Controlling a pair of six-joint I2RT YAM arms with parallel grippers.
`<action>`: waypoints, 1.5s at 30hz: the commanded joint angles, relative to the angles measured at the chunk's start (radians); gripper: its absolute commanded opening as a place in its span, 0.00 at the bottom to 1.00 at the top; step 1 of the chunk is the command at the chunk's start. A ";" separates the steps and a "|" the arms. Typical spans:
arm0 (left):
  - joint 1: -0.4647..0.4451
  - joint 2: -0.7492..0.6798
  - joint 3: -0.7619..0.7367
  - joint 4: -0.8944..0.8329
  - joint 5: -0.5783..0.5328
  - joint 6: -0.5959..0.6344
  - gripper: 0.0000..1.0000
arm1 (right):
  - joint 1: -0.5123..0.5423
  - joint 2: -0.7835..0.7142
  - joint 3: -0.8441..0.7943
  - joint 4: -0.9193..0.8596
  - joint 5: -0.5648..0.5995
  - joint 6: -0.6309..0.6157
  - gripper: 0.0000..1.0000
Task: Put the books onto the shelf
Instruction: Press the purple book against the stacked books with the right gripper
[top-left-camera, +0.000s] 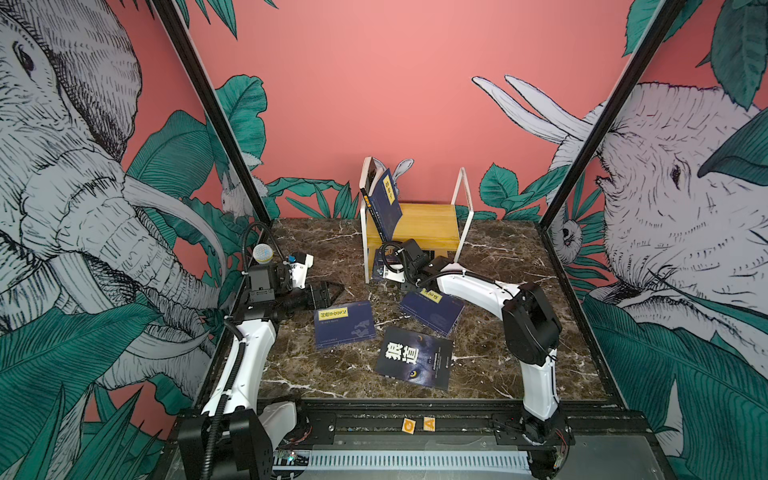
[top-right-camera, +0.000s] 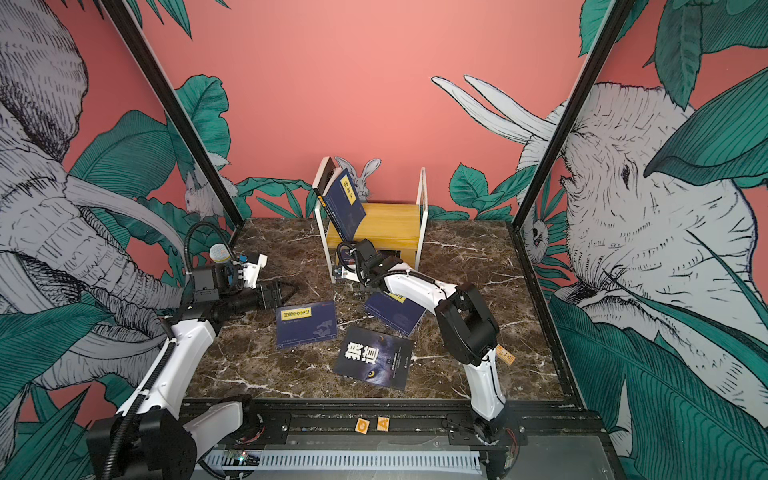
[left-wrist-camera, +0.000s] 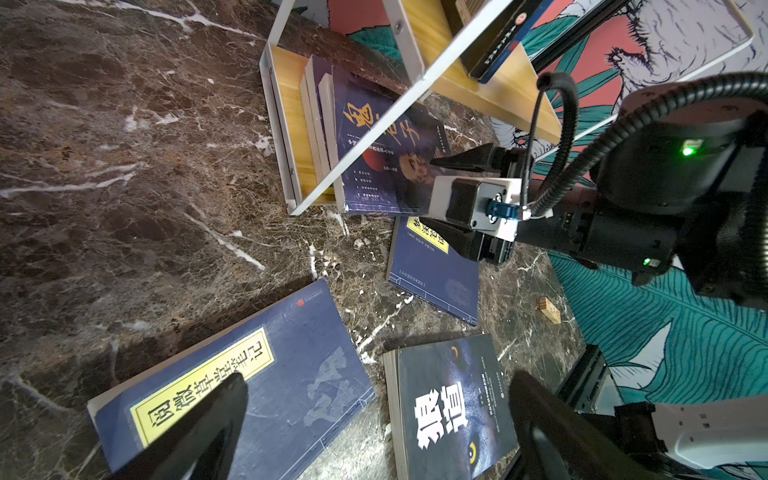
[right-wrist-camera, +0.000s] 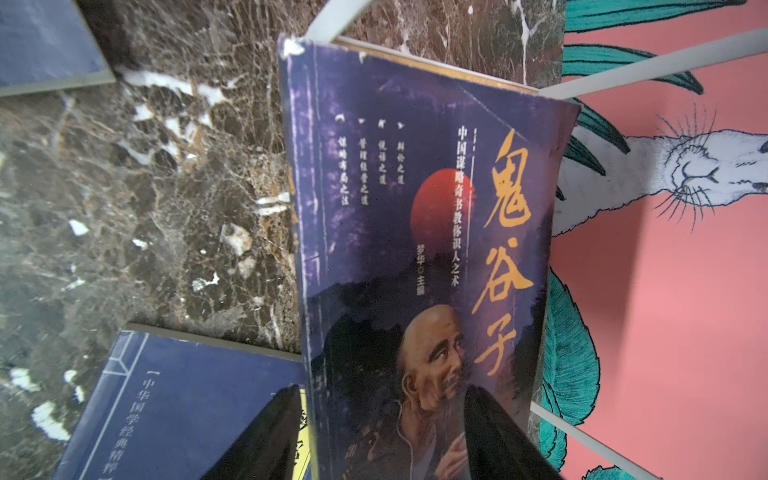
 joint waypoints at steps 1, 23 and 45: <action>0.007 -0.021 -0.005 -0.001 0.013 0.019 0.99 | -0.006 0.012 0.015 0.019 0.006 -0.011 0.63; 0.010 -0.015 0.001 -0.007 0.012 0.014 0.99 | -0.020 0.004 0.046 -0.045 -0.086 0.018 0.59; 0.010 -0.013 0.002 -0.008 0.013 0.014 0.99 | -0.018 0.088 0.145 -0.094 -0.116 0.070 0.56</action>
